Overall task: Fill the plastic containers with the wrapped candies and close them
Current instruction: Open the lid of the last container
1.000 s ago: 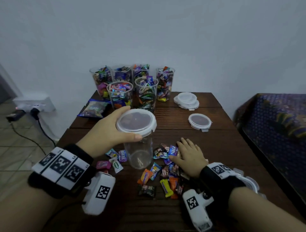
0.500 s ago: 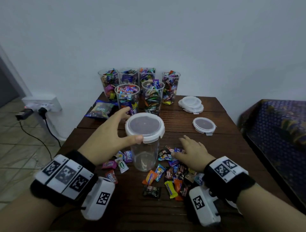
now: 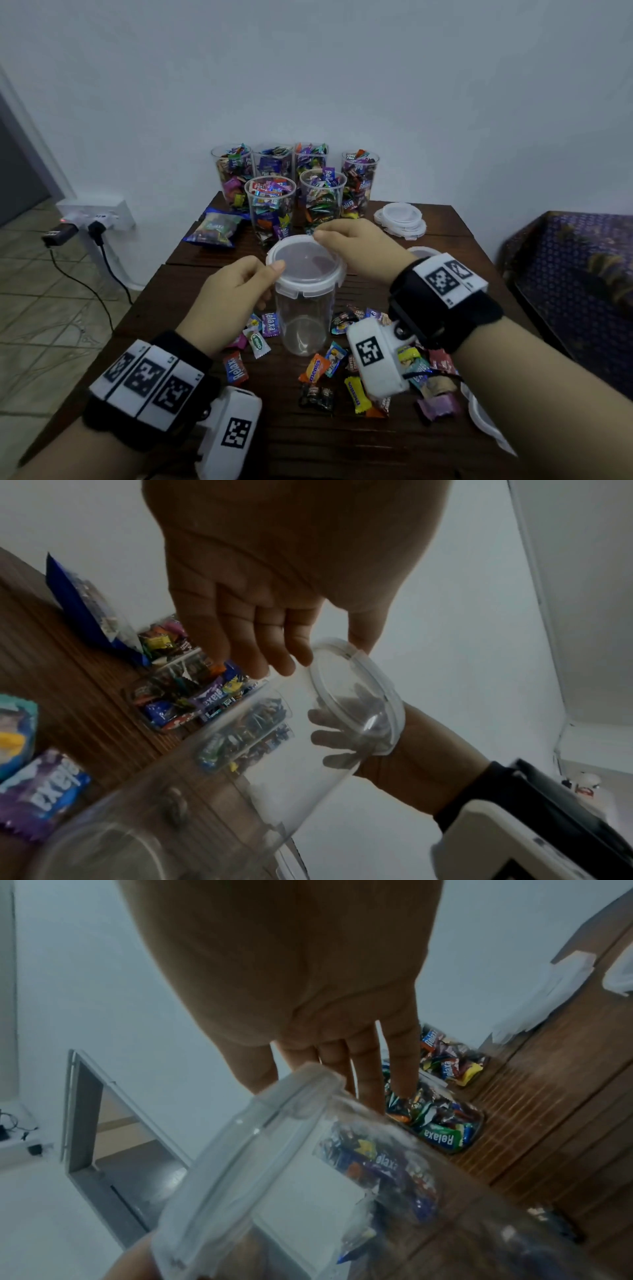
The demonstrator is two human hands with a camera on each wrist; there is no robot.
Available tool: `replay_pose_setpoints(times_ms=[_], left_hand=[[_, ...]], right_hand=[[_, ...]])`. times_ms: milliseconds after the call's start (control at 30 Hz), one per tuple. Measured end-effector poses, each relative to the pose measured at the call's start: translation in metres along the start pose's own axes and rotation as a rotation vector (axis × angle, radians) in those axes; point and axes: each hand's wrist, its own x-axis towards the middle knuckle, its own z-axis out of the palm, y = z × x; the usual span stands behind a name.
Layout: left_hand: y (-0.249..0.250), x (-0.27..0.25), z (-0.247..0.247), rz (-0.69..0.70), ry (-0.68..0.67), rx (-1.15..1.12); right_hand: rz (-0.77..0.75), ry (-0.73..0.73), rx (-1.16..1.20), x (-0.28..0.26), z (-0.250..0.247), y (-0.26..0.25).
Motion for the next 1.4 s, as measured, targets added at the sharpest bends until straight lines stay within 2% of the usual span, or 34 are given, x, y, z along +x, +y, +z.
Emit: replay_pose_setpoints(times_ms=[300,467,567,867,1067,1167,1233,1400], left_hand=[[0.004,0.011,-0.001,-0.074,-0.021,-0.147],[0.003,0.011,0.002,-0.12,-0.023,-0.164],[0.003,0.01,0.002,-0.111,-0.042,-0.16],[0.001,0.019,0.002,-0.202,-0.112,-0.345],[0.0,0.023,0.001,-0.218,-0.138,-0.392],[0.0,0.025,0.001,-0.222,-0.141,-0.425],[0.0,0.025,0.002,-0.228,-0.153,-0.443],[0.002,0.027,0.002,-0.203,-0.125,-0.471]], right_hand=[[0.088,-0.075,0.257,0.005,0.006,0.012],[0.114,-0.073,0.379,0.004,0.009,0.016],[0.103,-0.019,0.389,0.005,0.008,0.018],[0.03,0.111,0.041,0.0,0.005,0.016],[-0.217,0.248,-0.298,-0.012,0.01,0.007],[-0.347,0.312,-0.376,-0.026,0.016,0.003],[-0.385,0.28,-0.41,-0.035,0.018,-0.001],[-0.368,0.113,-0.645,-0.049,0.019,-0.012]])
